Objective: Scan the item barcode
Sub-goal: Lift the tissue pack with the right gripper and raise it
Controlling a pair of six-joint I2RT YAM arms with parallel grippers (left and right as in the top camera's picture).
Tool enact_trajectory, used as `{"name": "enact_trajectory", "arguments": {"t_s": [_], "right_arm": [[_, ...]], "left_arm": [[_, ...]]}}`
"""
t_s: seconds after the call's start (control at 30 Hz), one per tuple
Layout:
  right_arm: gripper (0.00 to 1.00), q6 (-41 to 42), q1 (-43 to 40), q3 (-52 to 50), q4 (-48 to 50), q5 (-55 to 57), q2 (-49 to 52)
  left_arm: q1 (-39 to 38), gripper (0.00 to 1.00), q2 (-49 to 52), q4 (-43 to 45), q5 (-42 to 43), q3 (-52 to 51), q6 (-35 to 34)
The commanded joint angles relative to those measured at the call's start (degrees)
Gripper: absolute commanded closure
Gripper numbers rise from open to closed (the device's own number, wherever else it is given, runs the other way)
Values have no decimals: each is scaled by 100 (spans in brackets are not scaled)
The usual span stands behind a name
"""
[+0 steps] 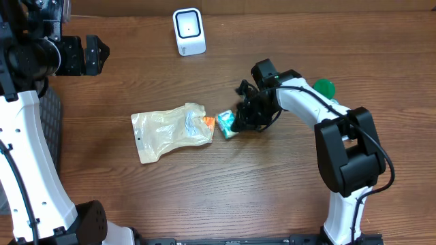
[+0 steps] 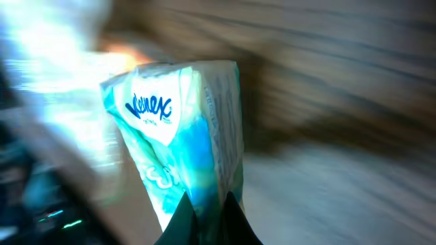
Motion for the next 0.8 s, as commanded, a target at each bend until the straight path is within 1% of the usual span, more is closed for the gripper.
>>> {"name": "enact_trajectory", "arguments": {"t_s": [0.0, 0.17, 0.3, 0.33, 0.47, 0.77], "right_arm": [[96, -125, -243, 26, 214, -2026, -586], [96, -72, -581, 26, 730, -4057, -671], [96, -33, -678, 26, 1036, -5252, -671], [96, 304, -693, 26, 1067, -5309, -671], [96, 992, -695, 26, 1062, -5309, -671], [96, 1252, -684, 26, 1060, -5309, -671]], "left_arm": [[22, 0, -17, 7, 66, 2, 83], [22, 0, -17, 7, 66, 2, 83], [22, 0, -17, 7, 66, 2, 83], [22, 0, -17, 7, 66, 2, 83], [22, 1, -17, 7, 66, 2, 83], [22, 0, -17, 7, 66, 2, 83]]}}
